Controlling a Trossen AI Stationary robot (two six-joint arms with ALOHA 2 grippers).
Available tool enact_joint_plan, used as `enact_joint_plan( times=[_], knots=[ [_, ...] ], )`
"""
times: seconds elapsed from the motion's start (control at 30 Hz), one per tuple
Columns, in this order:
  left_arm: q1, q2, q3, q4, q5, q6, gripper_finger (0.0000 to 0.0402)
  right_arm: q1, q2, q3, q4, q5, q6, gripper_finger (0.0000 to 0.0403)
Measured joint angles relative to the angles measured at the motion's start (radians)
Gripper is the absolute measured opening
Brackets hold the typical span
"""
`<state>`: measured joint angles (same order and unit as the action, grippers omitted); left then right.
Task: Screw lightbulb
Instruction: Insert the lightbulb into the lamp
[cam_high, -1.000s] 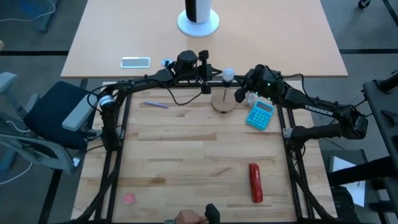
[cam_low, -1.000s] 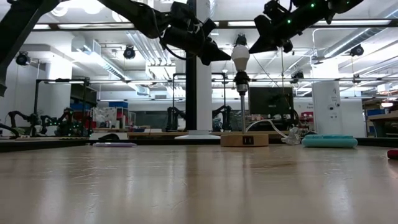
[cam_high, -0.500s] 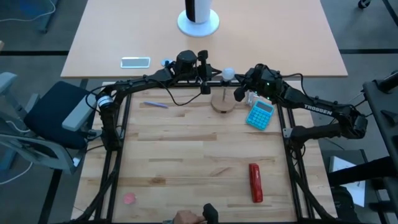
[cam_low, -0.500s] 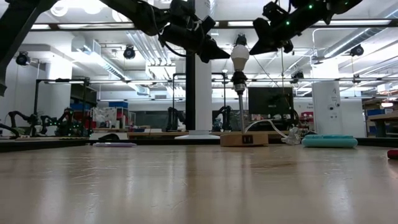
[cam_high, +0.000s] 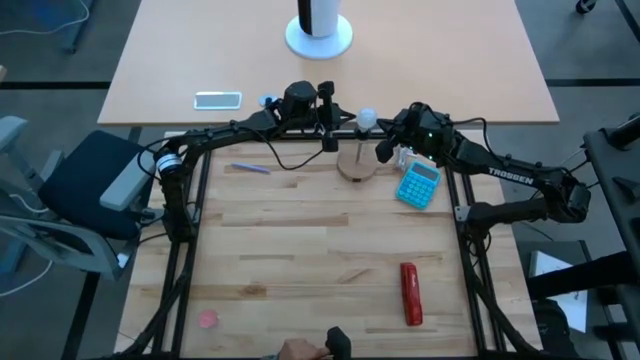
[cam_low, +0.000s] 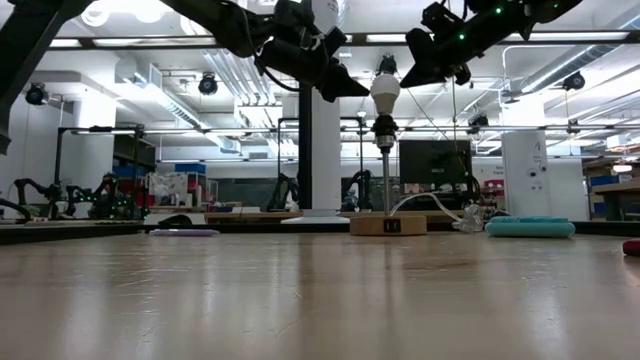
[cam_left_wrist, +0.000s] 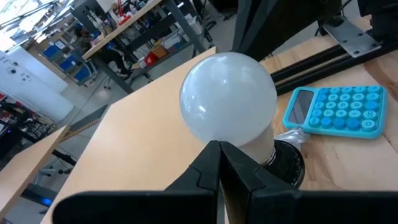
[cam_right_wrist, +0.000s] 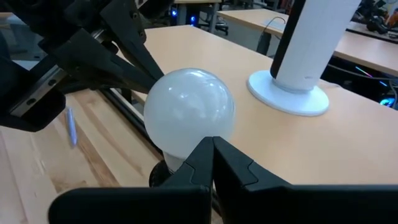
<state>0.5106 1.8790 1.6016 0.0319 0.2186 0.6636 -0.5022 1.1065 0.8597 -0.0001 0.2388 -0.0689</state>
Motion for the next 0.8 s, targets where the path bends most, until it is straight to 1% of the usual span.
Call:
enact_joint_plan(
  times=[0.8],
  knots=[
    [0.001,0.0,0.0,-0.024,0.0,0.0,0.0,0.0,0.002,0.002,0.001,-0.001,0.011,0.0002]
  ],
)
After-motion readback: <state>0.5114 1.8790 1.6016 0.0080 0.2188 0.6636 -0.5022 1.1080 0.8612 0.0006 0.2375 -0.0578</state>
